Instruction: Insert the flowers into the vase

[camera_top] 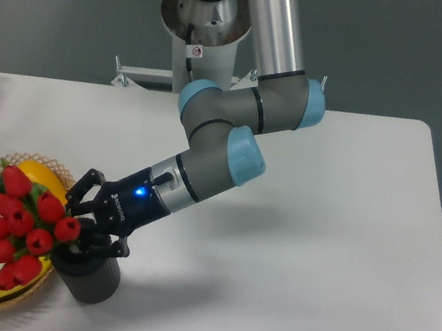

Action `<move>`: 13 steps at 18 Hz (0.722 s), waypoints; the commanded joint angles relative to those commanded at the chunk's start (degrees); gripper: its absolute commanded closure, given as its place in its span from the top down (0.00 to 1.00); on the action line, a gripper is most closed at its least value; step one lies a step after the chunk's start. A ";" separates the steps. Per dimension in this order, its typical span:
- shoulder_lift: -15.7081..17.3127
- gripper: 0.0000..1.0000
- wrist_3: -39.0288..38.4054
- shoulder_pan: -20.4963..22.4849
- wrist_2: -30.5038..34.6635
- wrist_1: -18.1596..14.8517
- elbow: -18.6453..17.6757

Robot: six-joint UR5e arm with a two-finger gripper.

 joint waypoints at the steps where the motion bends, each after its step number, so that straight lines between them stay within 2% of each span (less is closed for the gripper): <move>1: 0.09 0.60 0.96 0.26 0.00 0.00 -0.53; 2: 0.26 0.61 1.76 0.70 0.00 0.00 -1.14; 6: 0.61 0.83 2.29 2.37 -0.09 0.00 -2.29; 9: 2.54 0.99 2.29 4.48 -0.17 0.00 -4.30; 13: 5.09 1.00 2.20 7.29 -0.53 0.00 -6.95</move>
